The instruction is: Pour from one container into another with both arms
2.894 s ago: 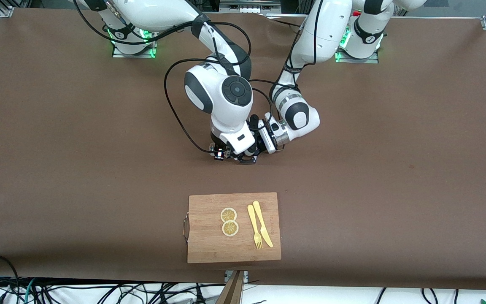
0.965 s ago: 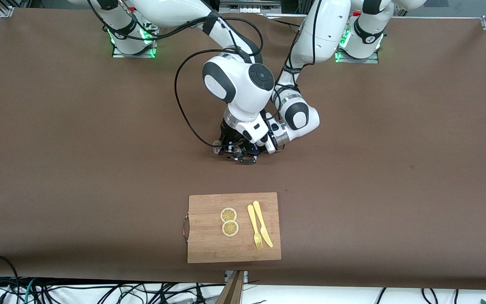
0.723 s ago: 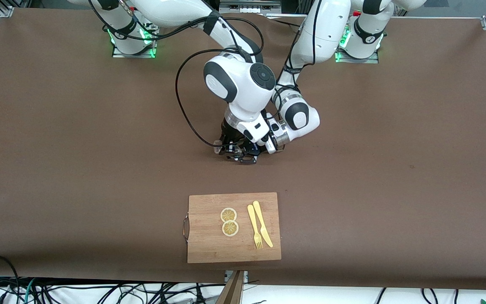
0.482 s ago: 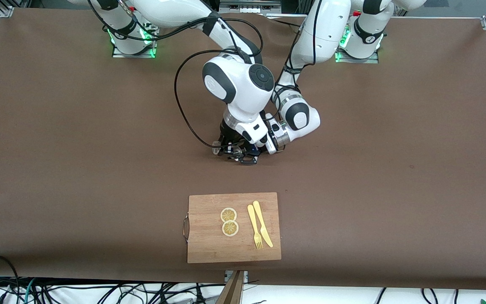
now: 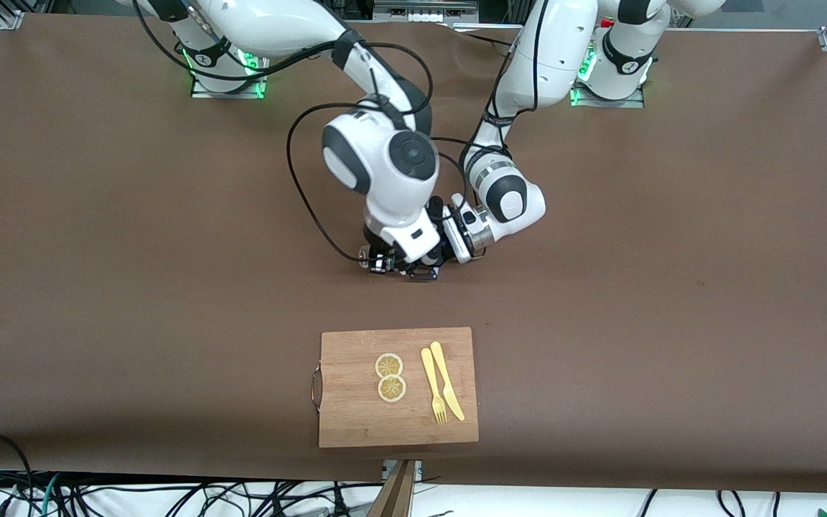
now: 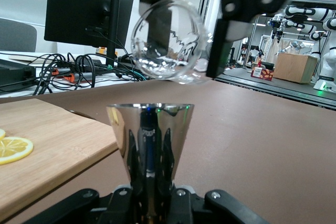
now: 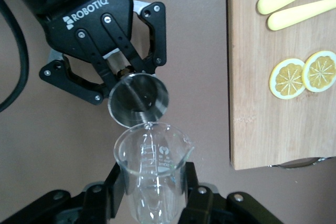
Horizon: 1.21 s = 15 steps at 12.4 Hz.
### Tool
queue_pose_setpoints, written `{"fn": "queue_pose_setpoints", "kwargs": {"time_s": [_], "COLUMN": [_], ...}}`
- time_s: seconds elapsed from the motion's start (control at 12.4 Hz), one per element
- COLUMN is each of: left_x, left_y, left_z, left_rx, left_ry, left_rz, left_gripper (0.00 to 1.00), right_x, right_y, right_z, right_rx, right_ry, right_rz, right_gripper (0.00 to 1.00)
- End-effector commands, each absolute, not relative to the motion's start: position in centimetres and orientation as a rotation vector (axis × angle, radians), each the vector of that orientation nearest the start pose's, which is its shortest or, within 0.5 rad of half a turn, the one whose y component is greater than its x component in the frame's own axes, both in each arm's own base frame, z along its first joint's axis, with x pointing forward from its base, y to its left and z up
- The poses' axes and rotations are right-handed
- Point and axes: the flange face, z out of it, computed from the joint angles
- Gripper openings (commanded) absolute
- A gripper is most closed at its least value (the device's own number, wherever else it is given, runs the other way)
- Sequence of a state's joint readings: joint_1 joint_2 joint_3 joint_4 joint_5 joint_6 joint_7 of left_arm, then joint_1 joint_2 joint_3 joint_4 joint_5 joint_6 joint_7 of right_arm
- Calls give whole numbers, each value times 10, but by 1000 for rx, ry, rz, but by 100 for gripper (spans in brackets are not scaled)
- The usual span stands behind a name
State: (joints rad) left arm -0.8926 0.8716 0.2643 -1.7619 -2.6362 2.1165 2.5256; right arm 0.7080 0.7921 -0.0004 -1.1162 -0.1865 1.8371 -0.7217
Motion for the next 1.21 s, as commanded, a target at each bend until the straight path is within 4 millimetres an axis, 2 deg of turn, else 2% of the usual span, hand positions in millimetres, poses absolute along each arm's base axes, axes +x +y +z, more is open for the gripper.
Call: {"fn": "queue_pose_setpoints", "kwargs": {"time_s": [0.0, 0.16, 0.24, 0.48, 0.72, 0.88, 1.13], "left_x": [517, 520, 525, 550, 582, 604, 633], "left_y": [-421, -417, -413, -385, -346, -315, -260], "left_z": [101, 102, 103, 113, 131, 146, 162], "left_rx": [1746, 1749, 1752, 1764, 1759, 1752, 1722], "left_ry": [-719, -715, -713, -718, -744, -756, -746], "left_rz": [1425, 1431, 1438, 1479, 1489, 1473, 1440], "left_gripper": [0, 0, 0, 0, 0, 0, 0], "right_x": [596, 610, 622, 667, 702, 714, 722], "right_y": [462, 445, 429, 356, 280, 234, 149], "right_z": [343, 347, 353, 358, 363, 361, 350], "right_rx": [-2403, -2409, -2399, -2240, -2109, -1984, -1819], "right_ry": [-2167, -2048, -1992, -1787, -1660, -1622, -1609], "right_rz": [87, 65, 43, -52, -191, -250, -318], "right_gripper": [33, 33, 33, 33, 33, 33, 33]}}
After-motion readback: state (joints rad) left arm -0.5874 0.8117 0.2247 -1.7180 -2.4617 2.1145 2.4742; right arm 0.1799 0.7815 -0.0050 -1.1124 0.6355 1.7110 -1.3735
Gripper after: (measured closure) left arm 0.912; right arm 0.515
